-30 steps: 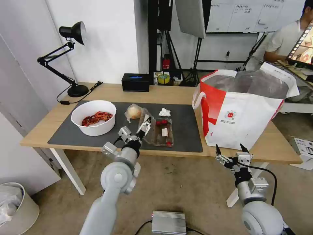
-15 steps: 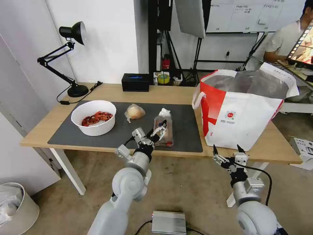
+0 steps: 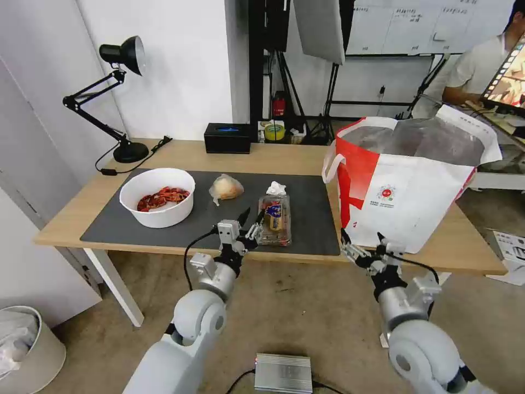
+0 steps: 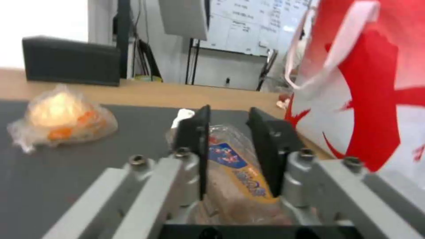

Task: Pick up the trash from the table and place it into the takeout bag.

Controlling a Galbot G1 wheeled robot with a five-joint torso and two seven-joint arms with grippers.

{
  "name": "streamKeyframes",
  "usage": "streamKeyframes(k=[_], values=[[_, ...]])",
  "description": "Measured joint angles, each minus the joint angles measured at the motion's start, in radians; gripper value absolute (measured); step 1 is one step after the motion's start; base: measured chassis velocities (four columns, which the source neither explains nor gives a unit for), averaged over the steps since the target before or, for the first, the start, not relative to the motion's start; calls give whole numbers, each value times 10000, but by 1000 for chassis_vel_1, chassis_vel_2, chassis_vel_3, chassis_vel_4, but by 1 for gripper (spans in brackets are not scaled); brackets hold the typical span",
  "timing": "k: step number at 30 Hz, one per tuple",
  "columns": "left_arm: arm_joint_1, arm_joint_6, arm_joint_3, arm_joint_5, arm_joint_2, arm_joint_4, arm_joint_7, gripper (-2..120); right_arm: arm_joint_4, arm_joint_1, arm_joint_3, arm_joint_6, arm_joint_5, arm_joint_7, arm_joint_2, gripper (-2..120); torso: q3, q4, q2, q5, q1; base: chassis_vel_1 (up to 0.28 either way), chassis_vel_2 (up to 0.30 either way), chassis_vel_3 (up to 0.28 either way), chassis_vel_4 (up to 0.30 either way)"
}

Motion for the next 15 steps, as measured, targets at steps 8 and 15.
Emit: streamKeyframes(k=[8, 15], values=[[-157, -261, 86, 1193, 118, 255, 499, 0, -60, 528, -380, -441, 462, 54, 135, 100, 0, 0, 0, 1, 0, 0, 0, 0, 0], [-185, -303, 266, 1516, 191, 408, 800, 0, -111, 1041, -736, -801, 1165, 248, 379, 100, 0, -1, 0, 1, 0, 0, 0, 0, 0]])
